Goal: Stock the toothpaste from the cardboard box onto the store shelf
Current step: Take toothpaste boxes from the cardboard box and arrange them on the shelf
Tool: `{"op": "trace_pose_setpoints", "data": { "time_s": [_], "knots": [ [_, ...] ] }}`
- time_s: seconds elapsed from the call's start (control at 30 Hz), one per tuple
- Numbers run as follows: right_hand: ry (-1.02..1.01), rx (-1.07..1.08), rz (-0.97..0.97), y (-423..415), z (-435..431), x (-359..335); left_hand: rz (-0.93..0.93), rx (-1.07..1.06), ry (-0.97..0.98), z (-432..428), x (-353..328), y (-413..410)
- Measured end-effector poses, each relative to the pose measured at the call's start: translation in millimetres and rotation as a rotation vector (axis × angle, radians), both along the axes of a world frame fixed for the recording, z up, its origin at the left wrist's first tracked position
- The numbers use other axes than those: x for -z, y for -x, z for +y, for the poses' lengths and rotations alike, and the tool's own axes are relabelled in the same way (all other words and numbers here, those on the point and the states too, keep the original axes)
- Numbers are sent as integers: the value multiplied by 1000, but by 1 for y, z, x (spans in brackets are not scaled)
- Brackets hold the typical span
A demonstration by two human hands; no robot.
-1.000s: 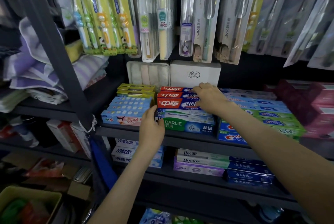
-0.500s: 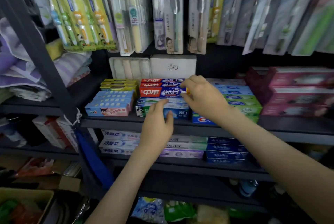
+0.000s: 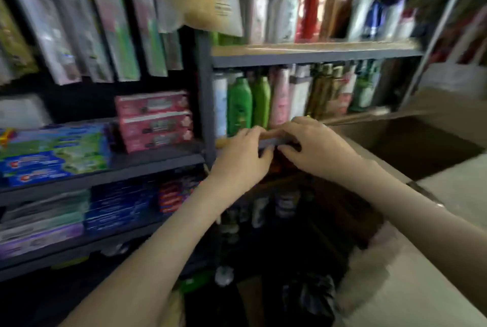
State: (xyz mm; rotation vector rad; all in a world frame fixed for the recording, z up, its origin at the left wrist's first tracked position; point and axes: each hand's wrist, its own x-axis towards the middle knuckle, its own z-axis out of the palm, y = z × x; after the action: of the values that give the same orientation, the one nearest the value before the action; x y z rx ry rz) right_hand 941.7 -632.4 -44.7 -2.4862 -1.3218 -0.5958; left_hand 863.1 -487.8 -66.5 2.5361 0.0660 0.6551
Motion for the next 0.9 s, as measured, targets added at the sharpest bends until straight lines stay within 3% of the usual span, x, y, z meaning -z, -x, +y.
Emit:
{"op": "trace_pose_setpoints", "data": {
  "time_s": [0.17,0.33,0.6,0.9],
  "knots": [
    [58,219,99,-60,-157,-6,135,149,-77,-122,-8,-83],
    [19,378,148,-122,-254,12,270,239,-131,-193,5,-161],
    [113,387,319,-257,-293,55,514,180,-173,-239,72,-307],
    [143,280,396,-396,-312,85,506,31,-465,-248,92,-430]
  ]
}}
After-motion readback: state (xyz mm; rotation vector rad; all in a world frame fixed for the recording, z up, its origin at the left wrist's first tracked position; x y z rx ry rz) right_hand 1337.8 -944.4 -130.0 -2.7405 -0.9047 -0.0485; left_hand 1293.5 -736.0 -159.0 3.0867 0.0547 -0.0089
